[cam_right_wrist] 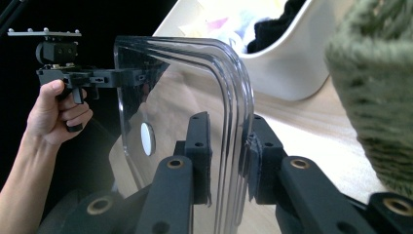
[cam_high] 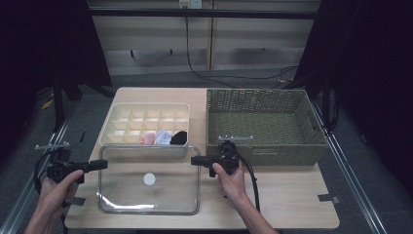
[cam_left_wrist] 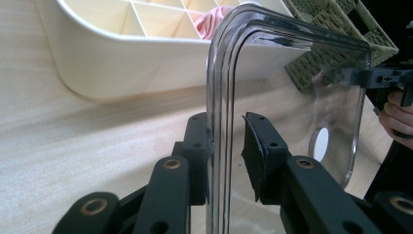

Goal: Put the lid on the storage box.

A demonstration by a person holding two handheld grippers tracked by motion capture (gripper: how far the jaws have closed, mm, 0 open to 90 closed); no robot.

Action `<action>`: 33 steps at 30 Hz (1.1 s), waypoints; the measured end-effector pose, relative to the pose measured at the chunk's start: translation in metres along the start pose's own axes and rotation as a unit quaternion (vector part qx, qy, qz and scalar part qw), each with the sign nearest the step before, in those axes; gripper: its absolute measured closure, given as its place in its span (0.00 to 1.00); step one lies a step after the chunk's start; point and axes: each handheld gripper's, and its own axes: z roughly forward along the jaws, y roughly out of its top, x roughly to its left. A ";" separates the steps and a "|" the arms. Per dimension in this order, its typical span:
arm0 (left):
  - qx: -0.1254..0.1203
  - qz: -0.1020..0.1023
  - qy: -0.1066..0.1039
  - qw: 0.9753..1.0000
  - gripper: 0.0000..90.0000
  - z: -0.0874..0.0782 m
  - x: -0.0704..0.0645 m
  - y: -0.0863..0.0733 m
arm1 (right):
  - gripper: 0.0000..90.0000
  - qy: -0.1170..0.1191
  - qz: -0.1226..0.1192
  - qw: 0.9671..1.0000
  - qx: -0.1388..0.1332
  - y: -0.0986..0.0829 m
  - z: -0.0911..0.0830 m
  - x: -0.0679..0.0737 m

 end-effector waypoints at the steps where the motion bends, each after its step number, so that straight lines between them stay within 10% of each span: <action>1: -0.003 0.001 0.000 1.000 0.80 0.000 0.000 0.001 | 0.83 -0.002 0.002 1.000 0.002 0.001 0.000 0.001; 33: -0.025 0.019 0.011 0.999 0.79 -0.009 -0.009 0.038 | 0.82 -0.013 -0.023 1.000 -0.014 0.048 -0.008 0.020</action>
